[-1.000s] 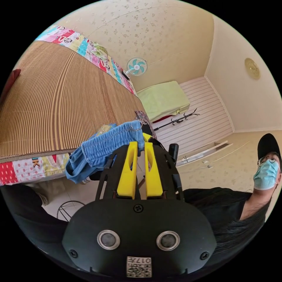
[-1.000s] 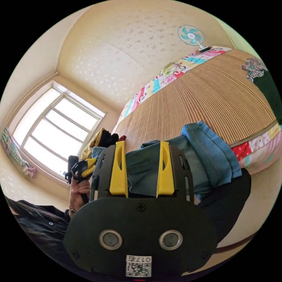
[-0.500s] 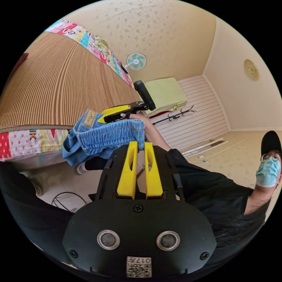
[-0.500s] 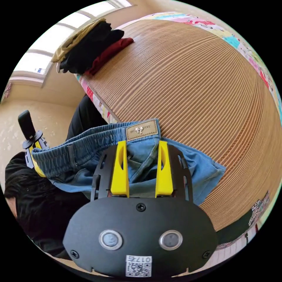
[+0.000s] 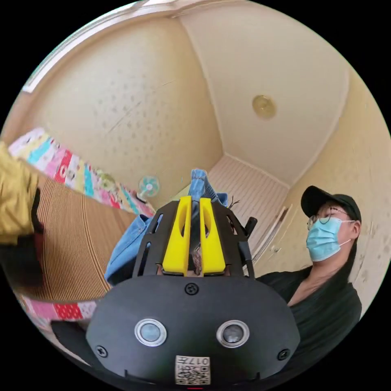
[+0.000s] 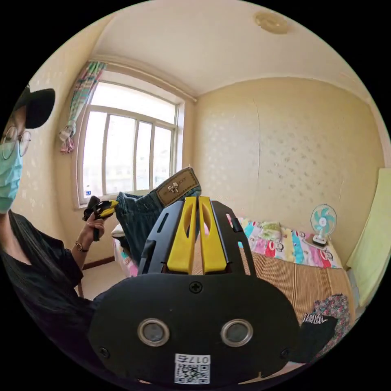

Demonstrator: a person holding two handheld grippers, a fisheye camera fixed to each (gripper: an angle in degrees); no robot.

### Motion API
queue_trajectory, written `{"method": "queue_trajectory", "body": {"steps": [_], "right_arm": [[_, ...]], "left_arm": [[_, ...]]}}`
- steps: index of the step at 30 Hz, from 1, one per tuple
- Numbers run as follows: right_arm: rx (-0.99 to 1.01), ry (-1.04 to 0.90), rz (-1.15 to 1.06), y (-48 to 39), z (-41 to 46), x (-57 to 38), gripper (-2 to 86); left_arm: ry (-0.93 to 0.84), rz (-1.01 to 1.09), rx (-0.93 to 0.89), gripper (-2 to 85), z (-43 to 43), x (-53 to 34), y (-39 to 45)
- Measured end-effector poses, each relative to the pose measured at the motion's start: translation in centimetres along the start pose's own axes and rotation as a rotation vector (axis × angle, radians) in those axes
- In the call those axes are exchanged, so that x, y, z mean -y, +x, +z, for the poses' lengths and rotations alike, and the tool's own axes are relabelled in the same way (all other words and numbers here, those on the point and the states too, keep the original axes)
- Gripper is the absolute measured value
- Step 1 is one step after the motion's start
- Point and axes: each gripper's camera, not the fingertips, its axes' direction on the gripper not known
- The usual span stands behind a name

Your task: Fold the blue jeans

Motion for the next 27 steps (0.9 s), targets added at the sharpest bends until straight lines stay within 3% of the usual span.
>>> {"method": "queue_trajectory", "body": {"steps": [2,5,9,17,27], "right_arm": [[-0.072,0.226,-0.084,-4.8,-6.7,3.2,0.6],[-0.214,0.397,-0.186,-10.2,-12.4,7.0,0.6],[-0.399,0.467,-0.279,-14.3,-16.1,12.1,0.6],[-0.509,0.387,-0.296,-16.8,-17.2,22.8,0.5],[-0.589,0.409,-0.357,-21.0,-16.4,24.9,0.6]], "left_arm": [[0.078,0.21,0.054,4.0,0.0,3.0,6.9],[0.171,0.459,0.12,3.9,0.9,6.7,17.3],[0.143,0.609,0.149,3.6,3.1,12.0,27.0],[0.019,0.584,0.175,3.3,7.0,20.9,33.3],[0.04,0.594,0.138,3.4,5.8,23.1,37.3]]}}
